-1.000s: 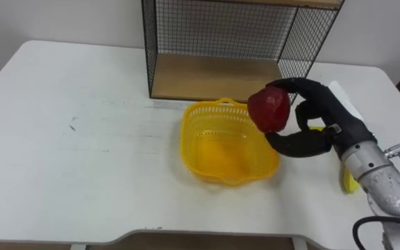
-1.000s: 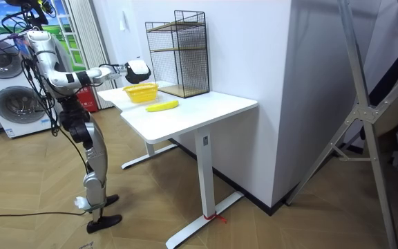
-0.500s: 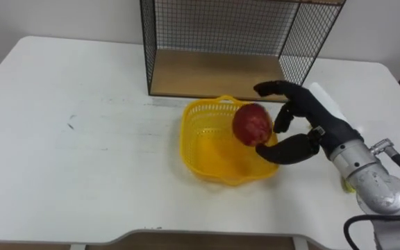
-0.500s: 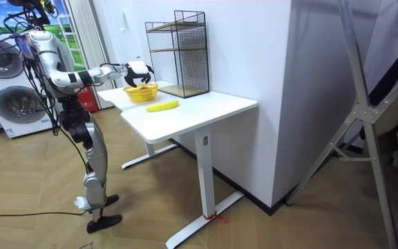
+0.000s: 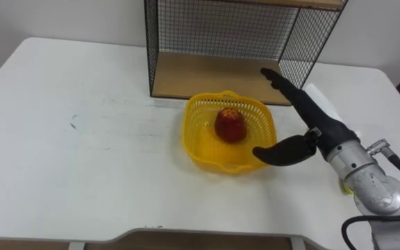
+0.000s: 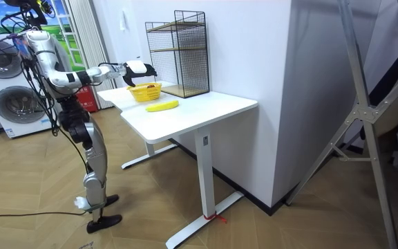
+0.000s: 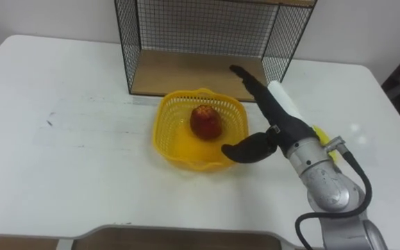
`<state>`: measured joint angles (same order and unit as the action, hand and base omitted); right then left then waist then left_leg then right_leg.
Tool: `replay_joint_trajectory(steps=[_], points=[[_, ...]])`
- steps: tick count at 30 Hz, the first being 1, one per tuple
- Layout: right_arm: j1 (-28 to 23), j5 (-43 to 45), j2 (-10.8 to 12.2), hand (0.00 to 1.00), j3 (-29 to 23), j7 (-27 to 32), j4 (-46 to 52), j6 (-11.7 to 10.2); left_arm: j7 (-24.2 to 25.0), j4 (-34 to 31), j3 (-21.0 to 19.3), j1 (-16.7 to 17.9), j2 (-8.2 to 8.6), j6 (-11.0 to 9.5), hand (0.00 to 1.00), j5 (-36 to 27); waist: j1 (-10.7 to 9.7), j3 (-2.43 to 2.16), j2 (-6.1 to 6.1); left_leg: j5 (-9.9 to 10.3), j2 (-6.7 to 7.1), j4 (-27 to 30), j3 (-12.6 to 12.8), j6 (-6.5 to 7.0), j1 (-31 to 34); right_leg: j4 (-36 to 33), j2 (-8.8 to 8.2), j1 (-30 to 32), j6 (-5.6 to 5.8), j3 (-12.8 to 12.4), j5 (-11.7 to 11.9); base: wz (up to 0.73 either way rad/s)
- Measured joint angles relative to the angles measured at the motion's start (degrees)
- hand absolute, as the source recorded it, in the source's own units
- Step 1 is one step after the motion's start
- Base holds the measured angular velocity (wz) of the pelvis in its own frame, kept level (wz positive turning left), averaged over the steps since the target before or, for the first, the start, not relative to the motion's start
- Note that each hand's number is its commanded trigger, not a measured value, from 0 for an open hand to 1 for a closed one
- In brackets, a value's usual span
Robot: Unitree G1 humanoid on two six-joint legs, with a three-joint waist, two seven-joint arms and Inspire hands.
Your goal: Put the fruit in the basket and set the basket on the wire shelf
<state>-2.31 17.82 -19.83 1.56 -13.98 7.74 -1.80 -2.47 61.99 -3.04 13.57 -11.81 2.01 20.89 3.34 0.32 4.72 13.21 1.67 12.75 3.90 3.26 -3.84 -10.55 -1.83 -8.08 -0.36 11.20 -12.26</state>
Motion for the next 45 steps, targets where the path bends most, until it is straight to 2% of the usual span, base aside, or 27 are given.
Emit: replay_joint_trajectory(steps=[4, 15, 22, 27, 30, 33, 38, 45], points=[[-0.01, -2.66, -0.02, 0.0, -0.1, 0.0, -0.04, 0.04, -0.83, 0.0, -0.05, 0.55, 0.0, 0.0, 0.0, -0.07, -0.16, -0.1, -0.22, 0.0, 0.03, 0.0, -0.1, 0.0, -0.01, -0.03, 0.05, 0.0, 0.0, 0.0, 0.0, 0.0], [-0.43, -17.59, -0.17, 0.0, -0.69, 1.82, -0.35, 0.04, -1.13, 0.01, -0.13, 1.82, 0.03, 0.1, 0.0, -0.08, -0.21, -0.16, -0.28, 0.0, 0.02, 0.03, -0.14, 0.0, -0.45, 0.01, 0.2, -0.3, 0.0, -0.34, 0.0, 0.0], [-0.03, -18.12, -0.21, 0.0, -6.16, 7.5, -1.75, -0.18, -0.99, -0.19, -1.36, 1.63, 0.09, 0.14, 0.0, 0.07, -0.5, -0.16, -0.15, 0.0, 0.07, -0.02, -0.62, 0.0, -0.84, 0.32, 0.16, -0.96, 0.0, -0.12, 0.0, 0.03], [0.03, -19.53, -0.22, 0.0, -12.13, 12.38, -5.55, -0.27, -1.03, -0.16, -3.01, 2.49, 0.27, 0.06, 0.0, 0.05, -1.84, -0.26, -0.04, 0.0, 0.05, 0.08, -0.25, -0.01, -0.9, 0.59, -0.04, -1.08, 0.0, -0.18, 0.01, -0.02], [0.03, -19.46, -0.23, 0.0, -14.37, 14.69, -6.11, -0.27, -1.04, -0.18, -3.76, 3.08, 0.44, 0.05, 0.0, 0.04, -2.85, -0.14, -0.23, 0.0, 0.05, -0.08, 0.03, -0.01, -0.96, 0.59, 0.03, -1.03, 0.0, -0.18, 0.01, -0.03], [0.04, -19.69, -0.27, 0.0, -15.4, 16.04, -6.93, -0.27, -1.04, -0.16, -4.63, 3.23, 0.49, 0.04, 0.0, 0.05, -3.43, -0.09, 0.04, 0.0, -0.01, -0.29, 0.0, -0.01, -1.02, 0.59, 0.01, -1.0, 0.0, -0.18, 0.01, 0.0], [0.52, -19.48, -0.38, 0.0, -16.37, 18.96, -10.01, -0.27, -1.11, -0.14, -4.99, 3.54, 0.57, 0.06, 0.0, 0.01, -3.17, -0.1, 0.93, 0.0, -0.05, -1.06, 0.44, -0.01, -1.7, 0.58, 0.0, -1.1, 0.0, -0.37, 0.01, -0.04], [1.45, -12.53, -0.55, 0.0, -16.33, 22.64, -16.69, 0.07, -1.88, -0.56, -5.25, 3.74, 0.56, 1.04, 0.0, 0.05, -2.92, -0.2, 1.39, -0.01, 0.05, -1.12, 0.48, 0.01, -1.75, 0.76, 0.19, -1.15, 0.04, -0.29, 0.03, -0.01]])
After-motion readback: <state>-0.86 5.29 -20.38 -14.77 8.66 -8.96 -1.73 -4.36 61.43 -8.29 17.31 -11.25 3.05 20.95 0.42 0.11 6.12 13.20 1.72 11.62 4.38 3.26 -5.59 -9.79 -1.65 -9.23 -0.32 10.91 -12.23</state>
